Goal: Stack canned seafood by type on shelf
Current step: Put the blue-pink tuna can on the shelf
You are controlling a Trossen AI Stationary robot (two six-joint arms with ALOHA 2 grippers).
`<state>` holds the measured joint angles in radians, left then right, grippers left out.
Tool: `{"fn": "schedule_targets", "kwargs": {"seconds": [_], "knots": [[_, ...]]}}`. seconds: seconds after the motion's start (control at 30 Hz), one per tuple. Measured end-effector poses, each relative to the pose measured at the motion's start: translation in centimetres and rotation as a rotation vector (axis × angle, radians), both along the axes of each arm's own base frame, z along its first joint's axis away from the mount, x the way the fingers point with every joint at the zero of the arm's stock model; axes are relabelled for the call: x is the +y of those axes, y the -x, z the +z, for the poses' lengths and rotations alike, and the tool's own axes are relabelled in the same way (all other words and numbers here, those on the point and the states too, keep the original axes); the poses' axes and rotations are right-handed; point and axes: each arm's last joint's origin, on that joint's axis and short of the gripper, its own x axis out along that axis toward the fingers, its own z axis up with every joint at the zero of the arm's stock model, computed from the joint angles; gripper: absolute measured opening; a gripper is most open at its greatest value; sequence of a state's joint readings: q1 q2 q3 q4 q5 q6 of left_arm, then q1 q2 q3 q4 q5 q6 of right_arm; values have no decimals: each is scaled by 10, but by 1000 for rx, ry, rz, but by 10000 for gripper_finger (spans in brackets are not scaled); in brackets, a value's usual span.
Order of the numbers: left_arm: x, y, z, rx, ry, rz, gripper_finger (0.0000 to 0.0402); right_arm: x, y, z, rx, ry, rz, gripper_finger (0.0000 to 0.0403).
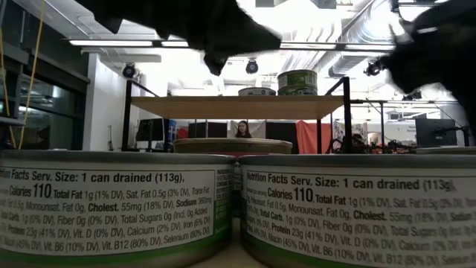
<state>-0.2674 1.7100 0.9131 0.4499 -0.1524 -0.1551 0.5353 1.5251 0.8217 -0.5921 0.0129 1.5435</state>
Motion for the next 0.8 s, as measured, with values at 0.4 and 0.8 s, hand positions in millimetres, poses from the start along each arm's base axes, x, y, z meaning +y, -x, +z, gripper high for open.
{"fn": "schedule_targets", "kwargs": {"seconds": [0.4, 0.8], "knots": [[6, 7, -17, 194, -54, 11, 0, -45, -64, -7, -391, 138, -58, 0], [22, -2, -37, 228, -129, 19, 0, -28, -48, 31, -463, 205, 48, 0]]}}
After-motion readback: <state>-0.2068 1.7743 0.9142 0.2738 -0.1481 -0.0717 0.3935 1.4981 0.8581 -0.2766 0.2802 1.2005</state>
